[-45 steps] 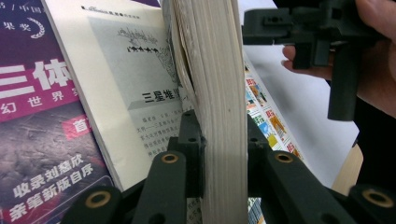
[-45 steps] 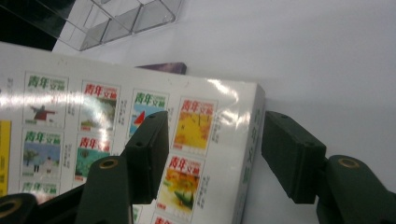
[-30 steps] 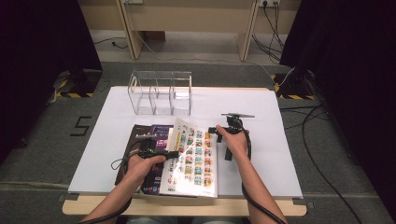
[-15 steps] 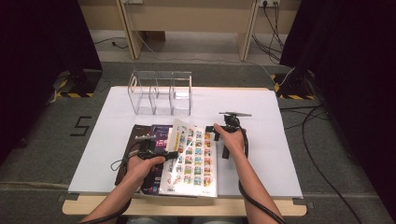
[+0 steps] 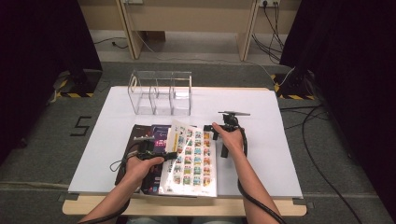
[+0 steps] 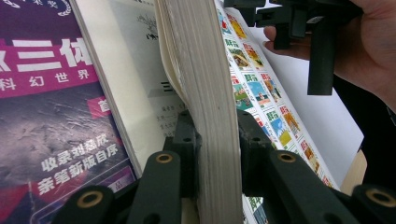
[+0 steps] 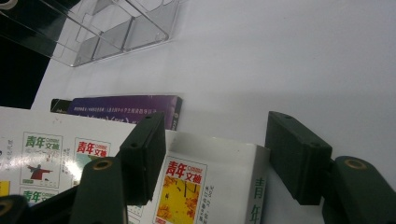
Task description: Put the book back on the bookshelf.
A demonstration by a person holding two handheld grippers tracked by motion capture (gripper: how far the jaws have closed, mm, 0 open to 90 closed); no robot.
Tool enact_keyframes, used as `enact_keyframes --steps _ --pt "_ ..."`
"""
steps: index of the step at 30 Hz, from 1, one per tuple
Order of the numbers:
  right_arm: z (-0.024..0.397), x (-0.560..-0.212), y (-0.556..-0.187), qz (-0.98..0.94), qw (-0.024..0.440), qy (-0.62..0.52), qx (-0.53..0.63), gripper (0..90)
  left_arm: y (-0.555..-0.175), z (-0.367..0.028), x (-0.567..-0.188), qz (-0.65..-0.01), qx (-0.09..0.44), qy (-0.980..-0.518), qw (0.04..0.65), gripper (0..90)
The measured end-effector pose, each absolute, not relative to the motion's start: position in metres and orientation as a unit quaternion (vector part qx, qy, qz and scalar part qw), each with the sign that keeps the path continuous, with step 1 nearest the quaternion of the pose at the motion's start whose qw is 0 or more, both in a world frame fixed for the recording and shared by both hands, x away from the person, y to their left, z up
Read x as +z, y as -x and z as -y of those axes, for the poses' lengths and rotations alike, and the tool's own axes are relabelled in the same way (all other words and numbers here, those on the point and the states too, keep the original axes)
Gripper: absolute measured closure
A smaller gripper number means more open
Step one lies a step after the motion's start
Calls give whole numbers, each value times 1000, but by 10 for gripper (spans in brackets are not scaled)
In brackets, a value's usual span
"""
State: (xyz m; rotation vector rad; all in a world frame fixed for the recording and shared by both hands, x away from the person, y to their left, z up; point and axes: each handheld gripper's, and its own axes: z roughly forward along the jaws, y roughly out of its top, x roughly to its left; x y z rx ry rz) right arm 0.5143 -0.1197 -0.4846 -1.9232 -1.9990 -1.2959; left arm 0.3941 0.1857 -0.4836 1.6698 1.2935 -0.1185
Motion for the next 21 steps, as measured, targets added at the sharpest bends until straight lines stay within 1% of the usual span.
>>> enact_keyframes --steps 5,8,12,17,21 --pt "119 -486 -514 652 37 624 -429 380 -394 -186 -484 -534 -47 -688 490 724" --pt "121 -488 -512 648 36 624 -434 428 -394 -186 -485 -536 -49 -685 490 716" --pt "122 -488 -512 646 36 626 -435 440 -395 -187 -486 -539 -53 -683 489 708" --pt "125 -489 -512 634 50 636 -436 471 -396 -188 -487 -542 -59 -680 490 705" --pt "126 -488 -512 635 63 636 -434 471 -396 -188 -487 -546 -63 -678 489 705"
